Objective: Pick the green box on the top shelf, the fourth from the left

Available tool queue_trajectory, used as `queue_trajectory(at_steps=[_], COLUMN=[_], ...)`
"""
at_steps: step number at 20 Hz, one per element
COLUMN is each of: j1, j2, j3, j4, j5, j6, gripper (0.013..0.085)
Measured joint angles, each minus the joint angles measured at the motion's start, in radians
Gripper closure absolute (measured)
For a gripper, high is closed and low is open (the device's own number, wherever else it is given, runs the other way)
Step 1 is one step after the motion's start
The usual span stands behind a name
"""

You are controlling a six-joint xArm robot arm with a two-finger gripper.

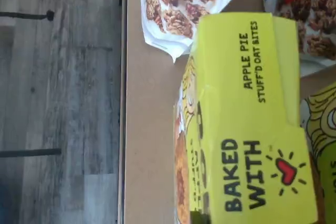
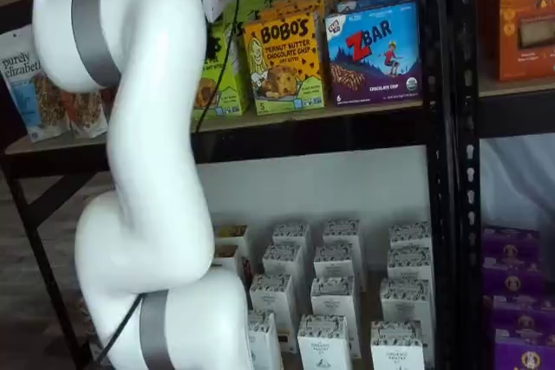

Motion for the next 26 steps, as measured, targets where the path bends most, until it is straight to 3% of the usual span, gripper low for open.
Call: queue_trajectory(at_steps=[3,9,26], j1=[-0.002,-0.001,0.015], j2=[-0.001,-0.009,-0.046], j3=[-0.001,0.008,-0.019], j4=[0.004,0.002,-0.048], j5=[0.001,-0.008,0.095], j6=[-0.001,0.0,0.024], gripper=[0.077,0.077,0.077])
